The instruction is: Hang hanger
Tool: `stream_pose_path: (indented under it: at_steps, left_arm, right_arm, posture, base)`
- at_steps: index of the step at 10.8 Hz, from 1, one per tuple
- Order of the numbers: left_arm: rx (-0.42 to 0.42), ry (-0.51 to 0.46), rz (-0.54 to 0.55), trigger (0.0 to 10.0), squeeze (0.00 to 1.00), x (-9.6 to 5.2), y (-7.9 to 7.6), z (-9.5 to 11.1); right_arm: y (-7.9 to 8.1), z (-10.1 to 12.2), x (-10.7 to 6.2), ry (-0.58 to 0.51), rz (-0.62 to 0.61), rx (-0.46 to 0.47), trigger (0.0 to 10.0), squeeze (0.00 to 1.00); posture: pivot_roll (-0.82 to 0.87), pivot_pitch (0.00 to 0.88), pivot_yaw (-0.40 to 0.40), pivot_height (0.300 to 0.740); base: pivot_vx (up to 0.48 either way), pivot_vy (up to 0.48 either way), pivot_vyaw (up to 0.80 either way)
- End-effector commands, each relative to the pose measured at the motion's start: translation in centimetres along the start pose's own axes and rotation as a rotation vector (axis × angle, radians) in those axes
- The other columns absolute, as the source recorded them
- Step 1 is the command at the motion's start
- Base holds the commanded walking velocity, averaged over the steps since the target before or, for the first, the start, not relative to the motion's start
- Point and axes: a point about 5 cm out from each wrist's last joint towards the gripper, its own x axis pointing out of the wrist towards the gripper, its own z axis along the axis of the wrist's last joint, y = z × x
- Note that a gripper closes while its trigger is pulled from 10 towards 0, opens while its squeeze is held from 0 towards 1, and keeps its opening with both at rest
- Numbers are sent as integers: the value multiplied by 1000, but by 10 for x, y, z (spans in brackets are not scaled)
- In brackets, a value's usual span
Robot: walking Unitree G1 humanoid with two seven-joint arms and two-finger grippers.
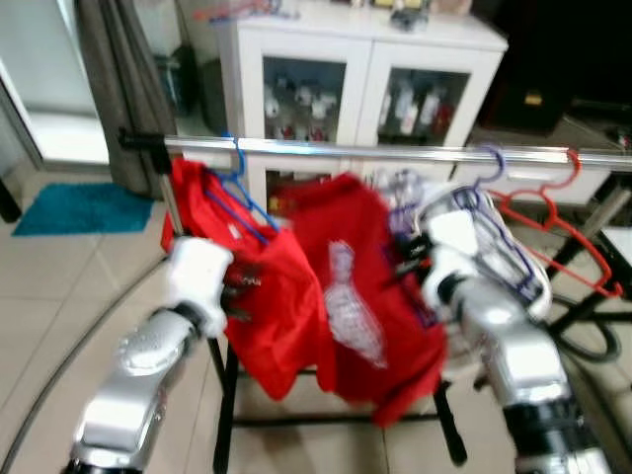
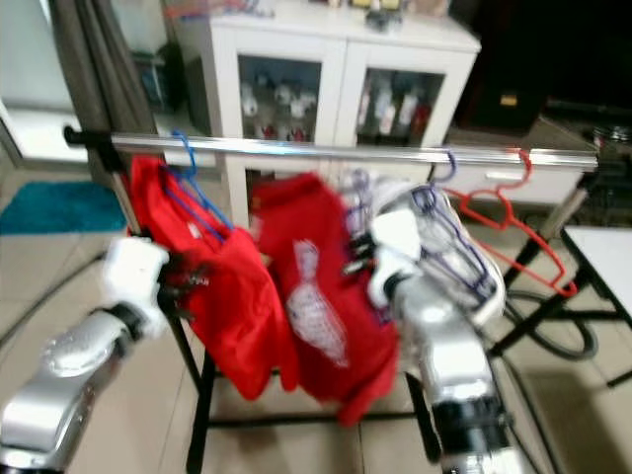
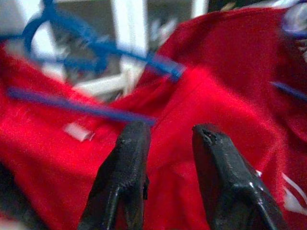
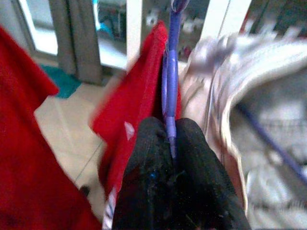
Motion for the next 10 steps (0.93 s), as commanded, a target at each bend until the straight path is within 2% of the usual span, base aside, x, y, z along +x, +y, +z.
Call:
stream_pose_path:
  at_steps: [1, 4, 5, 6, 7, 8, 9, 10]
  left_arm:
    - [12, -12, -57, 10000, 0, -3, -3, 4]
    - [10, 5, -122, 10000, 0, -3, -9, 3]
    - [9, 12, -137, 10000, 0, -2, -9, 4]
    - [27, 41, -176, 10000, 0, -2, -9, 4]
    - [25, 53, -191, 10000, 0, -3, -10, 3]
    - [23, 59, -240, 10000, 0, -5, -13, 5]
    - [25, 50, -266, 10000, 0, -5, -15, 8]
    - [26, 48, -275, 10000, 0, -5, -15, 9]
  right_arm:
    - [4, 15, 4, -52, 10, 12, 10000, 0]
    - [10, 31, 16, -82, 35, 21, 10000, 0]
    - [12, 34, 21, -68, 39, 27, 10000, 0]
    - [21, 34, 34, 9, 79, -7, 10000, 0]
    - [24, 35, 38, 24, 100, -23, 10000, 0]
    - [28, 40, 52, 48, 96, -20, 10000, 0]
    - [28, 45, 62, 68, 66, 27, 10000, 0]
    - [28, 46, 65, 75, 59, 34, 10000, 0]
  posture:
    - [112, 0, -61, 740]
    - [115, 0, -66, 740]
    - [116, 0, -66, 740]
    - [115, 0, -63, 740]
    - [116, 0, -63, 740]
    - [118, 0, -63, 740]
    - [122, 0, -65, 740]
    - [127, 0, -69, 740]
  base:
    - [0, 0, 0]
    - [0, 0, 0]
    - [0, 0, 0]
    - [0, 0, 0]
    - [0, 0, 0]
    - [0, 0, 0]
    - [0, 0, 0]
    - [0, 0, 0]
